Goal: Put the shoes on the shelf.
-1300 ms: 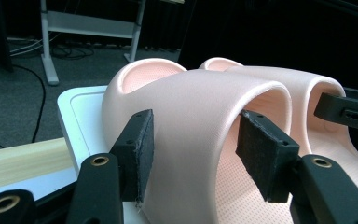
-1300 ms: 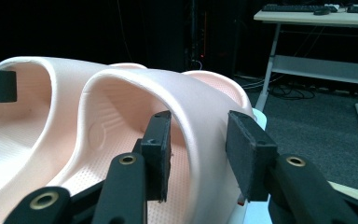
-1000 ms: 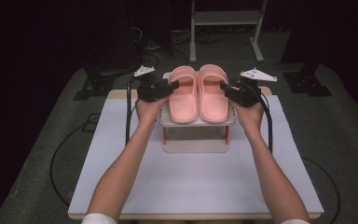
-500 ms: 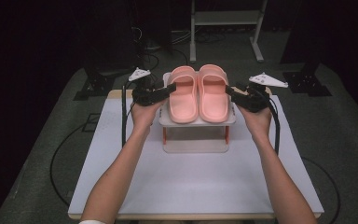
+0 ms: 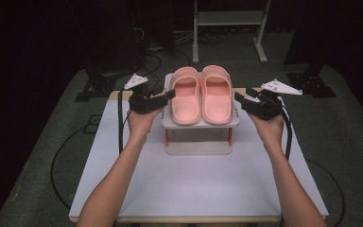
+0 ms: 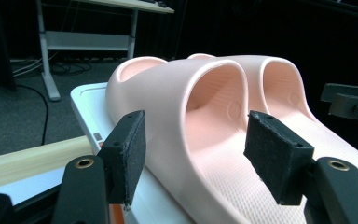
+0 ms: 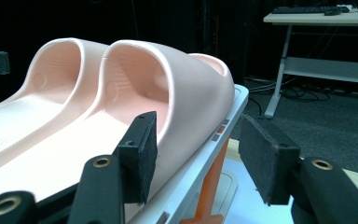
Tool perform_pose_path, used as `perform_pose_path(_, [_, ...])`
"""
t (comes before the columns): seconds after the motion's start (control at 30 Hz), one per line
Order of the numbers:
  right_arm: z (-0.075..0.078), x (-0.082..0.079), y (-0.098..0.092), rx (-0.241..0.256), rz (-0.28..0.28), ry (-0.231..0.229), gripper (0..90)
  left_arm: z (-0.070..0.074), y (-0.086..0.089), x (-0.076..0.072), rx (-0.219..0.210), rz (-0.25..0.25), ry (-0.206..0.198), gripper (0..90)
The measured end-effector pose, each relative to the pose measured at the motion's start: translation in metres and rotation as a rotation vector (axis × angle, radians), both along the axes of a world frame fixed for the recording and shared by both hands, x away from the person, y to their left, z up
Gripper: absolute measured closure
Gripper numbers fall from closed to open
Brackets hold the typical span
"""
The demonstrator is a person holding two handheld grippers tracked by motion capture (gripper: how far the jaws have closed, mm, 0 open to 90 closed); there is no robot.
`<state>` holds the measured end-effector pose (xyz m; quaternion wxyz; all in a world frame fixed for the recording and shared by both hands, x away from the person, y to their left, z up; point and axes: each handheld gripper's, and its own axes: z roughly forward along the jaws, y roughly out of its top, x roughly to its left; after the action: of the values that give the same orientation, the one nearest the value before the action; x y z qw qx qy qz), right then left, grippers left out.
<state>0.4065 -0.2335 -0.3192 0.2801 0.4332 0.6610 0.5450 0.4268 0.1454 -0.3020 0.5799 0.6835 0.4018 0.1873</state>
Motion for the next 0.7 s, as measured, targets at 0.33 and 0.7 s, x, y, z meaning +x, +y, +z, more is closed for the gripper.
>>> perform_pose_path(0.33, [-0.006,-0.009,-0.006,0.0,0.013,0.005,44.7,-0.001,0.006,-0.015,0.005,-0.017,-0.022,37.0])
perform_pose_path(0.7, [-0.008,-0.019,-0.012,-0.005,0.021,-0.003,42.5,-0.003,0.01,-0.026,0.017,-0.023,-0.04,35.7])
